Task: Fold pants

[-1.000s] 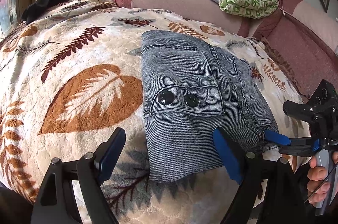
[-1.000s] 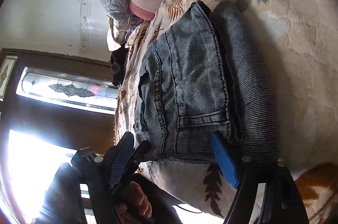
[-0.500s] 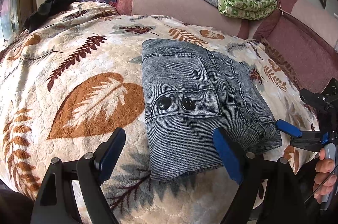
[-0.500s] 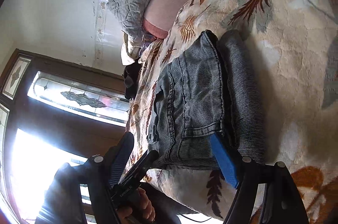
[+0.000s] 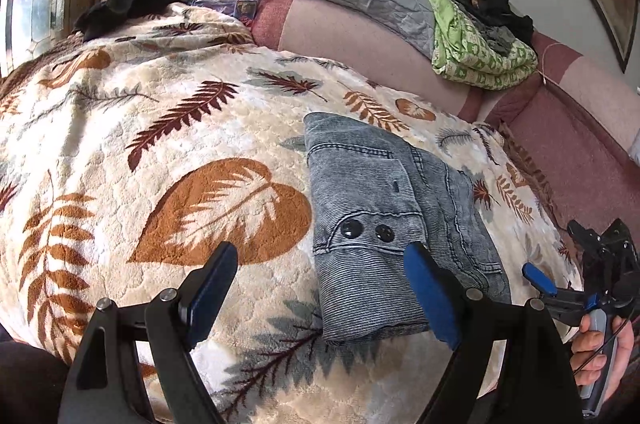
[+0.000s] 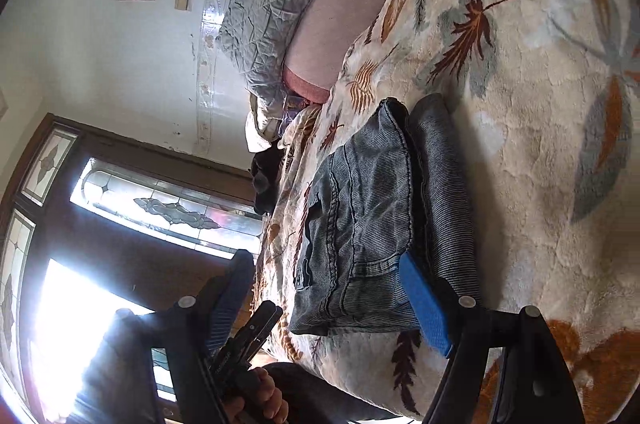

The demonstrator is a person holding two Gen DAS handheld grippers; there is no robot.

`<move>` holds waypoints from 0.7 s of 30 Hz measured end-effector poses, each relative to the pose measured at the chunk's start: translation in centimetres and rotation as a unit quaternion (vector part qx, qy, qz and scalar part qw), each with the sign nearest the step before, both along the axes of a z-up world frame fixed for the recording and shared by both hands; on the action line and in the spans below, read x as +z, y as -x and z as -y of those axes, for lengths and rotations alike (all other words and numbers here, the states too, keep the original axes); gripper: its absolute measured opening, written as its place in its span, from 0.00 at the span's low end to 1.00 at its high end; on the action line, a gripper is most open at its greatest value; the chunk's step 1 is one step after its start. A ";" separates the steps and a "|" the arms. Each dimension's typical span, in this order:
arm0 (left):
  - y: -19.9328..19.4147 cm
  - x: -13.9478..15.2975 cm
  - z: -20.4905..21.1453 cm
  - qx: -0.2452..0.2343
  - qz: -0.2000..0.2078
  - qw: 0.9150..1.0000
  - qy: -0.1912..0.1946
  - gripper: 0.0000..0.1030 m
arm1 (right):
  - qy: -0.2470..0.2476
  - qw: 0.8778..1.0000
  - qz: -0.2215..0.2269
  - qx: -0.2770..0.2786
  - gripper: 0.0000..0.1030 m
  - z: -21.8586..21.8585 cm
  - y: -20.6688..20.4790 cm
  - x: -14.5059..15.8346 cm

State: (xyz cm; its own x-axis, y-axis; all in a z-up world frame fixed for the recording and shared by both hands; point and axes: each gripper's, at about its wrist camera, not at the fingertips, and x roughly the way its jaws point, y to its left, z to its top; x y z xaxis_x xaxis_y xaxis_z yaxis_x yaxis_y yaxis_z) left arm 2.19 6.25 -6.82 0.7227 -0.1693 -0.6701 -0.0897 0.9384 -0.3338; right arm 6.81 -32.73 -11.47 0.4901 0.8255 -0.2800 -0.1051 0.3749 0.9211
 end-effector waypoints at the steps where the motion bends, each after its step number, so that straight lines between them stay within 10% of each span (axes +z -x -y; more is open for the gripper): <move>1: -0.2 -0.3 -0.3 0.004 -0.009 1.000 0.005 0.83 | -0.001 1.000 -0.002 0.000 0.76 0.1 0.0 -0.1; 21: -0.4 -0.8 -0.5 -0.006 -0.021 1.000 0.014 0.83 | 0.039 0.999 -0.016 0.007 0.76 -1.3 -0.4 -0.1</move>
